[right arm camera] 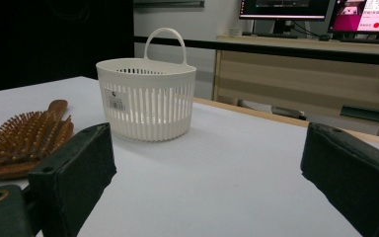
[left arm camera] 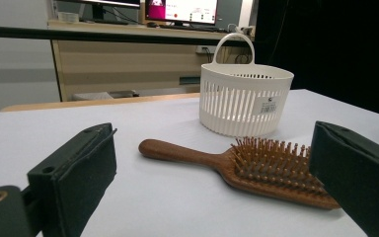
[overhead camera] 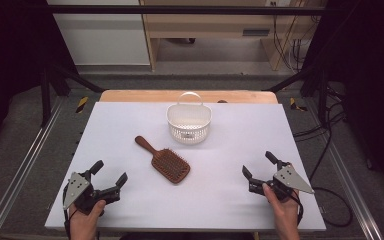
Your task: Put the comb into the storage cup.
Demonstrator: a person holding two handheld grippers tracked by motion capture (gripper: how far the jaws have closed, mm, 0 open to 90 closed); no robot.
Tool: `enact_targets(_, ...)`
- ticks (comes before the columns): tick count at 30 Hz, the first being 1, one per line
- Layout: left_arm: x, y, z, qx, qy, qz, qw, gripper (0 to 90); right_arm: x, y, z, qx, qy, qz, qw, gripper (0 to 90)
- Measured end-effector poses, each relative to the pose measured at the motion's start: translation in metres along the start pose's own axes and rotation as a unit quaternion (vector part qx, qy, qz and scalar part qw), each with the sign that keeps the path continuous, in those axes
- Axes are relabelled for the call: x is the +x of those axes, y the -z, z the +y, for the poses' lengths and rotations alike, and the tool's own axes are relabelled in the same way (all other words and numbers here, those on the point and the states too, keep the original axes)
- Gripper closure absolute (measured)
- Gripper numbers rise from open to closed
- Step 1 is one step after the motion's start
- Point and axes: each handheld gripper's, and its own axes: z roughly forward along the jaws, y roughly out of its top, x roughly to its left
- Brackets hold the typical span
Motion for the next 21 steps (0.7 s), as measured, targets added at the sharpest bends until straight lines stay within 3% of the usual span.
enact_targets(9, -0.0017, -0.0015, 0.0003, 0.004, 0.000, 0.005, 1.0000, 4.4, -0.0013, 0.0019, -0.0004, -0.003, -0.004, -0.001, 1.0000, 6.7)
enact_targets(16, -0.0020, -0.0027, 0.0003, 0.012, 0.010, 0.008, 0.9998, 5.8, -0.0021, 0.0029, 0.0002, -0.008, -0.009, -0.002, 0.9999, 6.7)
enact_targets(21, -0.0033, -0.0017, 0.0024, 0.018, 0.004, 0.010, 0.9998, 5.8, -0.0029, 0.0025, -0.0002, -0.008, -0.011, -0.005, 0.9999, 6.7)
